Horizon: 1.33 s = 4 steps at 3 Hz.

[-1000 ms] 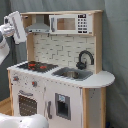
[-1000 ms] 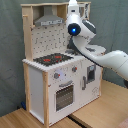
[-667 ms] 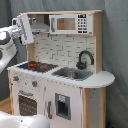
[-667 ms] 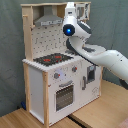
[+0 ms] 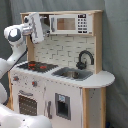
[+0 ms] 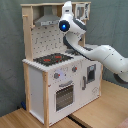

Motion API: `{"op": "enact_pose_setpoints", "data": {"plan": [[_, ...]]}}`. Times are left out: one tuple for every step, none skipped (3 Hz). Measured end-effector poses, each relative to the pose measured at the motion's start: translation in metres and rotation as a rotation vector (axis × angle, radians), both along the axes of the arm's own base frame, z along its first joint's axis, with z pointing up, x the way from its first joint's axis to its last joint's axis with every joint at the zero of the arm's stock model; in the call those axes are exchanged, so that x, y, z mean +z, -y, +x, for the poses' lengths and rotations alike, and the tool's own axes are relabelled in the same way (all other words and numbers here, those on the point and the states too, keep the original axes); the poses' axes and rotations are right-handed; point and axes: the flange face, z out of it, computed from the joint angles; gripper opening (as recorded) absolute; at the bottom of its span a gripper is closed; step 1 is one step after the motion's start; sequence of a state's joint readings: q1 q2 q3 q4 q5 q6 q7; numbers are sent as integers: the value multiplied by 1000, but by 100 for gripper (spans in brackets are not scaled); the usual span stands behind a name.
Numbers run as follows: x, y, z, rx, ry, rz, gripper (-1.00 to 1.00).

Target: Play with the kitchen

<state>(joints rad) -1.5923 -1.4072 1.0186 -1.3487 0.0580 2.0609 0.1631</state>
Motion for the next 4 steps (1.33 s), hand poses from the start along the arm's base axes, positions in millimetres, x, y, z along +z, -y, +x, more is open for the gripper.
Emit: {"op": "enact_pose_setpoints", "data": {"plan": [[3, 19, 18, -27, -38, 56, 100], [2, 20, 18, -27, -38, 56, -100], [4, 22, 18, -29, -43, 63, -100], [22, 54, 15, -92, -99, 134, -100]]}}
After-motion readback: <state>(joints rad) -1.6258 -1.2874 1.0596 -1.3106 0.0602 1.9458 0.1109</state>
